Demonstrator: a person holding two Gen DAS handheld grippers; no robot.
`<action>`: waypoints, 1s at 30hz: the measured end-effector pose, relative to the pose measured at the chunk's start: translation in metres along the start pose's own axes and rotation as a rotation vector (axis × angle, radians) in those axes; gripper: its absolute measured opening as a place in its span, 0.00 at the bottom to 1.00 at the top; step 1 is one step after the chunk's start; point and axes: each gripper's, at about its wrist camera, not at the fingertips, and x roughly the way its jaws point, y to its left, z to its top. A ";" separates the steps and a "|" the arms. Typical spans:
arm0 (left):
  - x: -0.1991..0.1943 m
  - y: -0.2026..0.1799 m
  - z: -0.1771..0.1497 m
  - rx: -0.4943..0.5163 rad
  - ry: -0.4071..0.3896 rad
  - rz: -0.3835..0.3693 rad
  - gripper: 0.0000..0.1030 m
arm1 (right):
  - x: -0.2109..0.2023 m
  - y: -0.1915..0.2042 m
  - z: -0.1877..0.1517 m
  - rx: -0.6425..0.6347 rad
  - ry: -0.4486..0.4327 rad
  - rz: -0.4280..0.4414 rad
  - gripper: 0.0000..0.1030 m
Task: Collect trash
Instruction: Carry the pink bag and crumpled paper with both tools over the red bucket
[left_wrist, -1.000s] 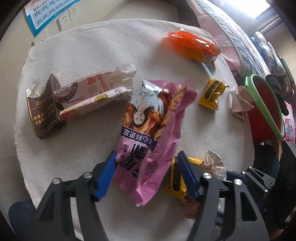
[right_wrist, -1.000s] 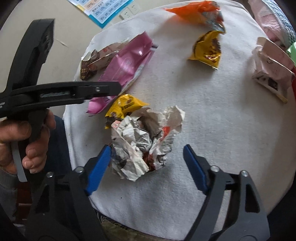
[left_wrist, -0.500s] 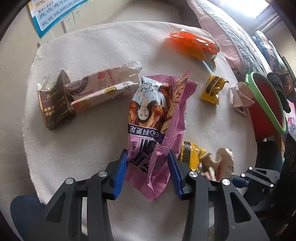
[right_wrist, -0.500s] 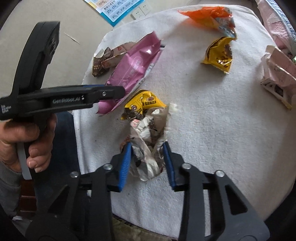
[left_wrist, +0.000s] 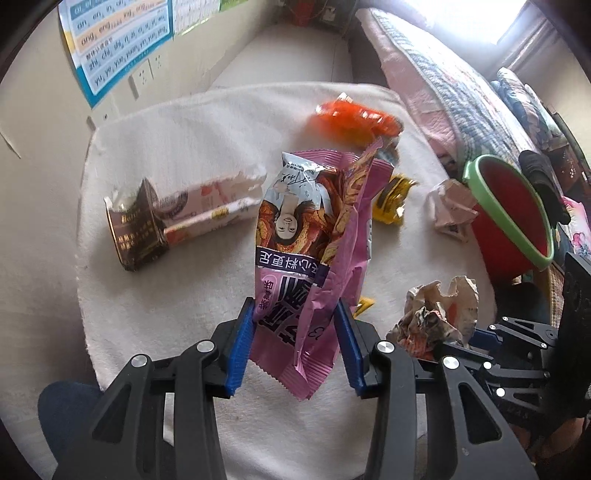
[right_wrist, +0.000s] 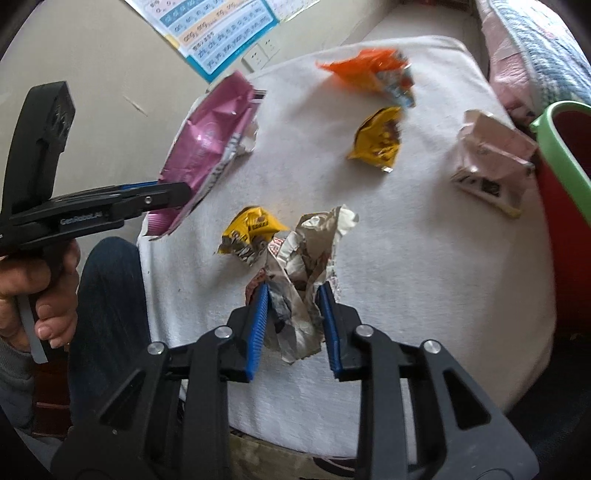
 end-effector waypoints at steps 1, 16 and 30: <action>-0.003 -0.002 0.001 0.002 -0.007 -0.002 0.39 | -0.005 -0.002 0.001 0.004 -0.013 -0.005 0.27; -0.033 -0.055 0.031 0.075 -0.081 -0.028 0.39 | -0.086 -0.053 0.021 0.064 -0.201 -0.074 0.27; -0.031 -0.139 0.052 0.186 -0.084 -0.098 0.39 | -0.150 -0.123 0.020 0.179 -0.326 -0.151 0.27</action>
